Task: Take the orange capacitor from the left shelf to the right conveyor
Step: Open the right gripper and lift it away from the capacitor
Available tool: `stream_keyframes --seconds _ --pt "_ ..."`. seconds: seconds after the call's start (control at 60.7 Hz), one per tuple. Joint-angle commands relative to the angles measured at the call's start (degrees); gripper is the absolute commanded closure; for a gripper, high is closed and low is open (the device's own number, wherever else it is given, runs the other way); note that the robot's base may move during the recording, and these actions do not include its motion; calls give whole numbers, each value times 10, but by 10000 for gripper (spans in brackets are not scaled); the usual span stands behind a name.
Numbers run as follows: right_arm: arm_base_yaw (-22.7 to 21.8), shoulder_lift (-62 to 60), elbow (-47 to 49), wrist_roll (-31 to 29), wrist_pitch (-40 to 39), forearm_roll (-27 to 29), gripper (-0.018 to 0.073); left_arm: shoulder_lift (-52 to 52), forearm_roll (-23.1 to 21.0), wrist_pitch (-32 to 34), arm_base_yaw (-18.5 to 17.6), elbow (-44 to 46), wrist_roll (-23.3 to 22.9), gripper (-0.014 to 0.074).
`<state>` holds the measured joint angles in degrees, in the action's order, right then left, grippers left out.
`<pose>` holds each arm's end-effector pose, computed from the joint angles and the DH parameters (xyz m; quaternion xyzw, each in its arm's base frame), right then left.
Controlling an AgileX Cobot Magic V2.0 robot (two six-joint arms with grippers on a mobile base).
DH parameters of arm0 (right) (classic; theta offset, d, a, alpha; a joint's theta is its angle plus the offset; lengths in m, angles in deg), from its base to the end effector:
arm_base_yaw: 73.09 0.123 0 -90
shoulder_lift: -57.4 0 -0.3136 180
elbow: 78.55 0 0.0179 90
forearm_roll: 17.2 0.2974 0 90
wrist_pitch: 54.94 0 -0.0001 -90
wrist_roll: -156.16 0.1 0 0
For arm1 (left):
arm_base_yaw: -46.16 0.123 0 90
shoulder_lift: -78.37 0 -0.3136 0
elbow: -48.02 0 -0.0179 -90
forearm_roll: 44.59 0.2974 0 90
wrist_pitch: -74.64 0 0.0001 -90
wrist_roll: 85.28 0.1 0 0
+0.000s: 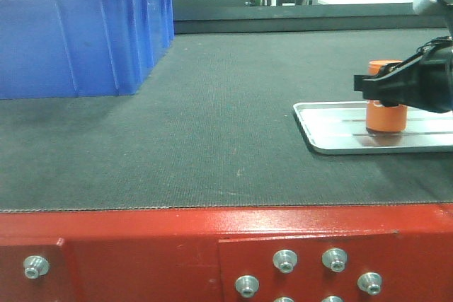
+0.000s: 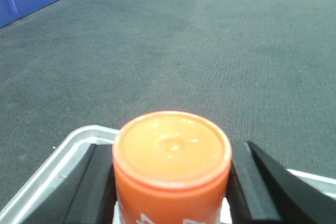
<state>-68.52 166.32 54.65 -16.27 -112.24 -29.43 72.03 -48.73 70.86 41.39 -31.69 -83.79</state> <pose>0.3350 0.0446 0.1404 -0.0824 0.7552 0.0988 0.6427 0.0834 -0.0074 0.1962 0.0148 0.7058 -0.0474 0.7066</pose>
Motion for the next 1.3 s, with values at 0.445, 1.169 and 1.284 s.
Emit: stream_keyframes --seconds 0.445,1.169,1.284 --pt "-4 -61 4 0 -18 -25 -64 6 -1 52 0 2 -1 723" --pt "-2 -564 -13 101 470 -25 499 6 -1 52 0 2 -1 723" --pt "-2 -626 -13 101 524 -25 505 6 -1 52 0 2 -1 723"
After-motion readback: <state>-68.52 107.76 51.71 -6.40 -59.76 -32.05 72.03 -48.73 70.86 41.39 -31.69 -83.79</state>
